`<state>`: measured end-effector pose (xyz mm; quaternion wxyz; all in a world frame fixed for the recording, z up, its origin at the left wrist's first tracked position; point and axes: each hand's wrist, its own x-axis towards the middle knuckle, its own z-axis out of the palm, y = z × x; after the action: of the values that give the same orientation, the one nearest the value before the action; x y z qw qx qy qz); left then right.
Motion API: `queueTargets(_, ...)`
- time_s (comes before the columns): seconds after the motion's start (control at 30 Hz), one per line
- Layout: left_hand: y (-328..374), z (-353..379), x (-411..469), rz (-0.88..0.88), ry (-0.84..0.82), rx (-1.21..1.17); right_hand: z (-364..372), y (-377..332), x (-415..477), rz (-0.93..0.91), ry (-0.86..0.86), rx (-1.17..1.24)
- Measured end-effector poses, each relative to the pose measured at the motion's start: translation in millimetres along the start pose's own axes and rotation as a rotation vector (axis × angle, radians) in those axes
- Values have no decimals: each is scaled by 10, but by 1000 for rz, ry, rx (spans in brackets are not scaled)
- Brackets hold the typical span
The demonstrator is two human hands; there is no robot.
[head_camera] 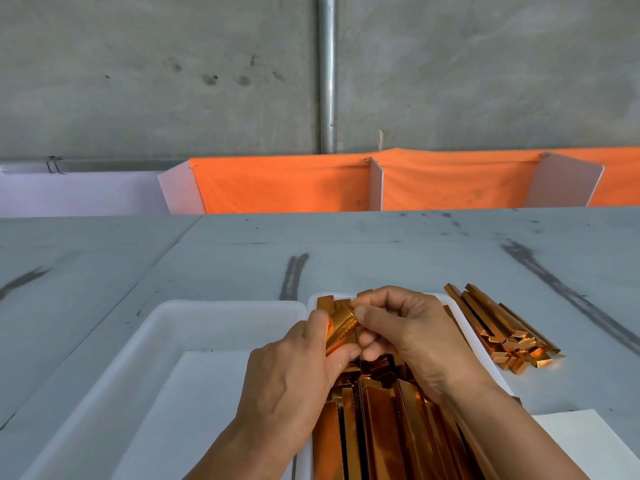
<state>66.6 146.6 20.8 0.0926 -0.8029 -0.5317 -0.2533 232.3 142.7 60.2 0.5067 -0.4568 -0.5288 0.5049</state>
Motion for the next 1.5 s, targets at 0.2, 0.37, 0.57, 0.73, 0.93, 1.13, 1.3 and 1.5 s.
queueTargets(0.2,19,-27,6,-47,-30,-29,36,29,-25,-83,43,-52)
queueTargets(0.37,12,-42,15,-81,-59,-18,85,32,-32,-115,41,-117)
queueTargets(0.57,33,-49,28,-79,-76,-2,138,32,-25,-111,61,-80)
queueTargets(0.73,47,-57,35,-84,-76,5,169,60,-30,-144,126,-115)
queueTargets(0.93,43,-57,38,-89,-78,29,172,71,-28,-177,149,-159)
queueTargets(1.13,47,-73,49,-82,-72,44,182,59,-28,-123,115,-134)
queueTargets(1.3,53,-78,36,-66,-66,50,171,70,-15,-102,148,-154)
queueTargets(1.5,71,-71,41,-68,-94,86,183,78,-8,-127,192,-222)
